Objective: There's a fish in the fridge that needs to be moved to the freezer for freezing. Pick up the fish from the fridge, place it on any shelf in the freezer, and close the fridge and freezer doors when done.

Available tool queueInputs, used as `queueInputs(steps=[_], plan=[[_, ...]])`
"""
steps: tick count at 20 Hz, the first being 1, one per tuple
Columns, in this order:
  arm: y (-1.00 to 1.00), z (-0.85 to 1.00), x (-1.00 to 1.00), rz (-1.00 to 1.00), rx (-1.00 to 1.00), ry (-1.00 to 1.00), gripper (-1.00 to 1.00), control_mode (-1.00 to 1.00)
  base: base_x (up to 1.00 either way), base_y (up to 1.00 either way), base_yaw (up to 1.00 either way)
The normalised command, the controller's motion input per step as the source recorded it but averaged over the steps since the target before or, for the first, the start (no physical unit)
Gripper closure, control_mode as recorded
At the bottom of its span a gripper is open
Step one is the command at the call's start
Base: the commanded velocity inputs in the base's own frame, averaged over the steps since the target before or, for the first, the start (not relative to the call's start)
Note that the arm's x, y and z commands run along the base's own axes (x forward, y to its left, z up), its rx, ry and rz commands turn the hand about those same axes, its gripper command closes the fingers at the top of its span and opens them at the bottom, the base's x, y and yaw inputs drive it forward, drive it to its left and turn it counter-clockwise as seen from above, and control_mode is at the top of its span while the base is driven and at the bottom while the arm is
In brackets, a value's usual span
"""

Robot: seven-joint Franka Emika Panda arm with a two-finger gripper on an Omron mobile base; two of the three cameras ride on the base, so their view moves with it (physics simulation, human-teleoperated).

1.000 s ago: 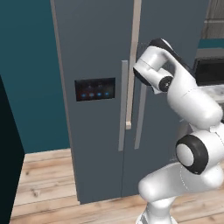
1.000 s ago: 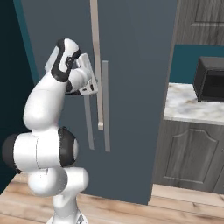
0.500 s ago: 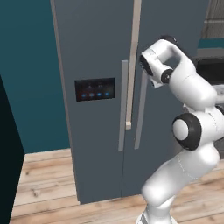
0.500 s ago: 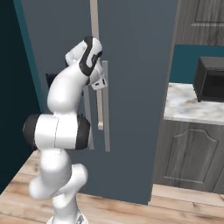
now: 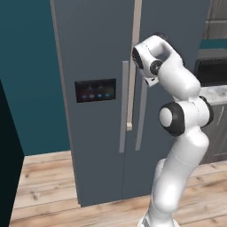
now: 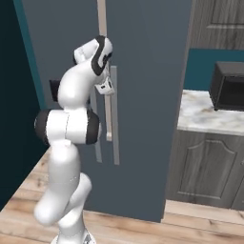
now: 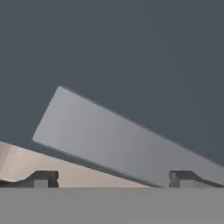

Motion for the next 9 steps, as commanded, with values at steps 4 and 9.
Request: queueInputs(steps=[4, 9], plan=[[0.06, -0.35, 1.00, 0.17, 0.00, 0.07, -1.00, -1.00, 0.00, 0.00, 0.00], [0.00, -0.20, 1.00, 0.18, 0.01, 0.00, -1.00, -1.00, 0.00, 0.00, 0.00]])
